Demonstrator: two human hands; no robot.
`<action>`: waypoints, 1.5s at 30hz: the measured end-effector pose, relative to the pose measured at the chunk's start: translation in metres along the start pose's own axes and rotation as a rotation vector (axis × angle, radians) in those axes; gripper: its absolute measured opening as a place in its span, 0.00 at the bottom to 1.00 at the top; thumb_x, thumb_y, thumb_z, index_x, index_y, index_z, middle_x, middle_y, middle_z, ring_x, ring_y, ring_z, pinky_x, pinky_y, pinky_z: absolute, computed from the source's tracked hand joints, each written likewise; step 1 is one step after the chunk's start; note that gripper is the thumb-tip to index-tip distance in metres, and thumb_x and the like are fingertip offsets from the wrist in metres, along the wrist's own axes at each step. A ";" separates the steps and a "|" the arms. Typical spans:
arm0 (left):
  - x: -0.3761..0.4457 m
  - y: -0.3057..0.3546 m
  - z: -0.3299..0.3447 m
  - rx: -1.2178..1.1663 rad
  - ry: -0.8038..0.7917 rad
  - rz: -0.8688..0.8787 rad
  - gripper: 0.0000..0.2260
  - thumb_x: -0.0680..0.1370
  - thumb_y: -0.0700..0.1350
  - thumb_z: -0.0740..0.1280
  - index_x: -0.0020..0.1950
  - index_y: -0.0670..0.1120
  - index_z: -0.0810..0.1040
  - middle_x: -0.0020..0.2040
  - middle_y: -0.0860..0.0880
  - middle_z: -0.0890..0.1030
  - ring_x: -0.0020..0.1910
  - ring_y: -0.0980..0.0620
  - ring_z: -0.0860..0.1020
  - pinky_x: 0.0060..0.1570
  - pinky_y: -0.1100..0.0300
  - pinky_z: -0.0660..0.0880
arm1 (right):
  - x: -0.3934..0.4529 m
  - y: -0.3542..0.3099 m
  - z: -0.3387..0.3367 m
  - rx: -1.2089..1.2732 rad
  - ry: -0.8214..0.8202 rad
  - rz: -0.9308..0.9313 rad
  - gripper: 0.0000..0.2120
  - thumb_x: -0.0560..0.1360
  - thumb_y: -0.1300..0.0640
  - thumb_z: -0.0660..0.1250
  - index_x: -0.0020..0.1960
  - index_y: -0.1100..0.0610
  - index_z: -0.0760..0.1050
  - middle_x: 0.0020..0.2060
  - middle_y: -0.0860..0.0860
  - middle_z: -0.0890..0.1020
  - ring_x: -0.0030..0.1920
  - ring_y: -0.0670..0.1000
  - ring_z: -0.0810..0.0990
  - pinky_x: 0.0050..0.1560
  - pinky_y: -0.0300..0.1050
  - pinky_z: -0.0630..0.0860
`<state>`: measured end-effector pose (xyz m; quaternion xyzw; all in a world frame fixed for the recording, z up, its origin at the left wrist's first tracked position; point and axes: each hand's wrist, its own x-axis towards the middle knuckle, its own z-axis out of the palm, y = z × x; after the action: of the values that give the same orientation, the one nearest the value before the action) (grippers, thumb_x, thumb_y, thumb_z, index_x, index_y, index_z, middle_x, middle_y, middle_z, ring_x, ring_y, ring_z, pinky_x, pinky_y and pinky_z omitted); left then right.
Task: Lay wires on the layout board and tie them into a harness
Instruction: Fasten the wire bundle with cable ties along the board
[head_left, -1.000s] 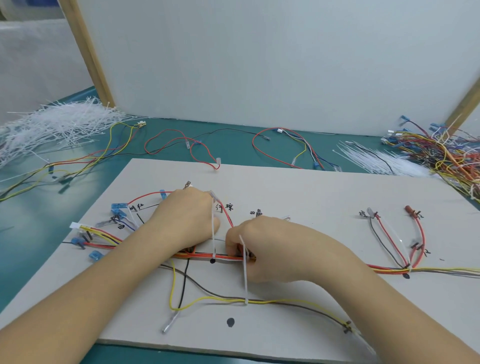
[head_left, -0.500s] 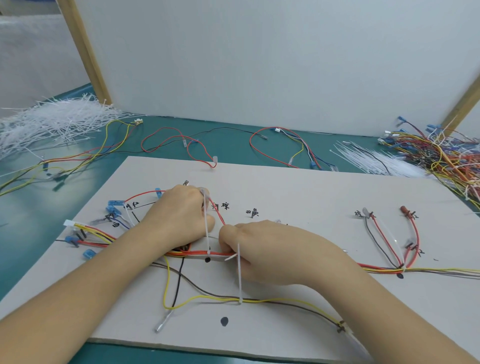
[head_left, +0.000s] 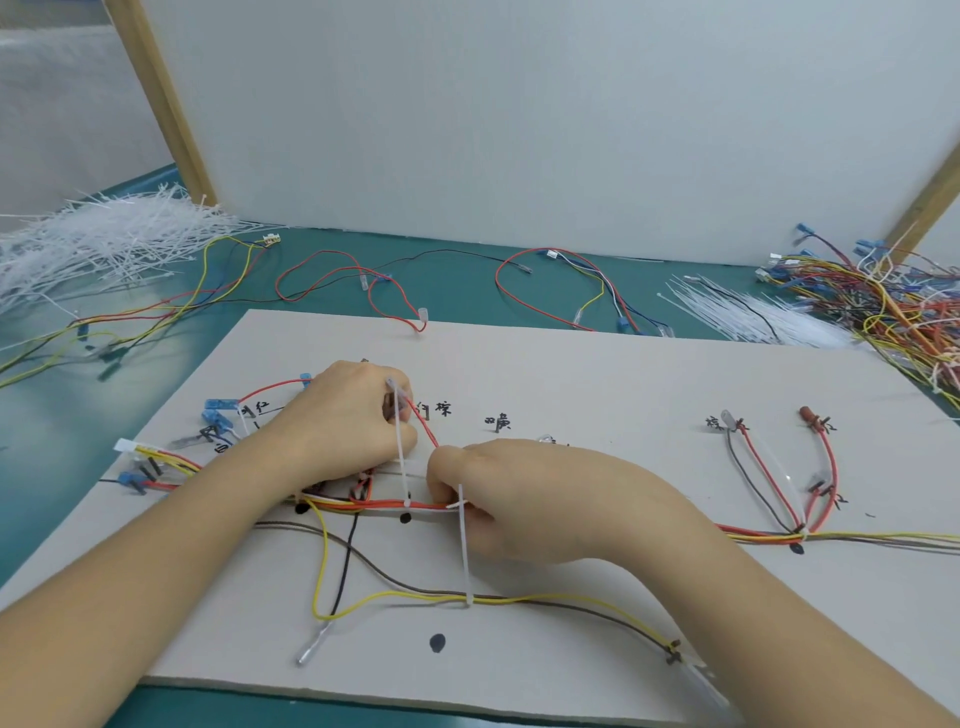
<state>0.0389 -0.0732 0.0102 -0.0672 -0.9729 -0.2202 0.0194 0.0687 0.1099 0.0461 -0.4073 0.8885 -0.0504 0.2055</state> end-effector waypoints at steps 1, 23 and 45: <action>0.001 -0.002 -0.003 0.015 -0.063 0.008 0.04 0.64 0.45 0.65 0.31 0.53 0.73 0.26 0.54 0.73 0.30 0.60 0.71 0.27 0.68 0.61 | 0.001 0.001 0.000 0.004 0.004 -0.002 0.11 0.76 0.61 0.56 0.58 0.57 0.66 0.46 0.53 0.73 0.45 0.56 0.70 0.38 0.47 0.65; -0.004 -0.005 -0.045 -0.424 0.071 0.049 0.09 0.77 0.39 0.65 0.51 0.54 0.77 0.44 0.52 0.79 0.43 0.45 0.77 0.49 0.54 0.74 | 0.000 0.003 0.000 0.106 0.055 0.015 0.06 0.74 0.60 0.61 0.48 0.50 0.67 0.33 0.42 0.68 0.34 0.41 0.67 0.32 0.37 0.63; -0.042 -0.034 -0.039 0.403 -0.398 0.460 0.04 0.63 0.48 0.54 0.33 0.55 0.59 0.34 0.55 0.67 0.35 0.58 0.66 0.37 0.64 0.62 | 0.007 0.000 0.019 0.230 0.307 -0.031 0.04 0.80 0.52 0.58 0.48 0.48 0.70 0.43 0.50 0.79 0.42 0.53 0.74 0.46 0.49 0.73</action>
<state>0.0765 -0.1253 0.0286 -0.3207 -0.9409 0.0033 -0.1086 0.0721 0.1061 0.0259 -0.3824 0.8914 -0.2162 0.1116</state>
